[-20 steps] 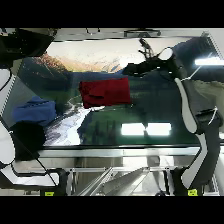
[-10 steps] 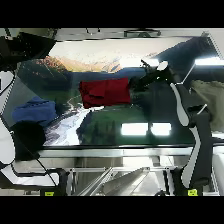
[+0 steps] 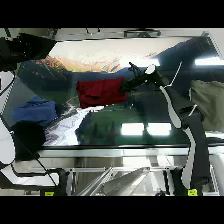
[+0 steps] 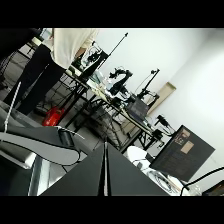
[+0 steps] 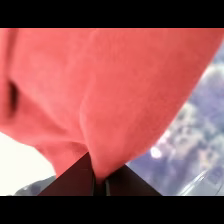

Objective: Fold the shirts.

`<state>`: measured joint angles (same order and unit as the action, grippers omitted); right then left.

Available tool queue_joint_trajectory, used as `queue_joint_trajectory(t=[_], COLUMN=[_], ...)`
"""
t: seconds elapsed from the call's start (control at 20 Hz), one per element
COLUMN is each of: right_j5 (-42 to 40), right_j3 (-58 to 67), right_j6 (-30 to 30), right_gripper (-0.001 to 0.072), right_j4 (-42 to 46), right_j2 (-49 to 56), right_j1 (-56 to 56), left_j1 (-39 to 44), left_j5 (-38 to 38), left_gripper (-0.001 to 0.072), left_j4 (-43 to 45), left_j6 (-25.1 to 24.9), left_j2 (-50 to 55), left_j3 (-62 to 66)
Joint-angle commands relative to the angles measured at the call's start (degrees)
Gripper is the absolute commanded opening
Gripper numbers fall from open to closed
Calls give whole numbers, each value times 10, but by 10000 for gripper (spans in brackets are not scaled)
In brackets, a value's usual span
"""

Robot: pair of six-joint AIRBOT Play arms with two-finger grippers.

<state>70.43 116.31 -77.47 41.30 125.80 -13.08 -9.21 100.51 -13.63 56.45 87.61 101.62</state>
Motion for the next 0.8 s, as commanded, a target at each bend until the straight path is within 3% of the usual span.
queue_joint_trajectory(t=[0.0, 0.2, 0.45, 0.75], right_j5=[21, 47, 31, 112], right_j3=[6, 6, 6, 1], right_j6=[-40, -139, -251, -346], right_gripper=[20, 20, 20, 20], right_j4=[70, 217, 226, 232], right_j2=[-72, -212, -331, -399], right_j1=[18, 110, 314, 519], left_j1=[0, 0, 1, 1], left_j5=[0, -3, -4, -4], left_gripper=[17, 17, 17, 17], left_j4=[0, 0, 0, 0], left_j6=[-1, -1, -1, -1], left_j2=[0, 0, 0, 0], left_j3=[0, 0, 0, 0])
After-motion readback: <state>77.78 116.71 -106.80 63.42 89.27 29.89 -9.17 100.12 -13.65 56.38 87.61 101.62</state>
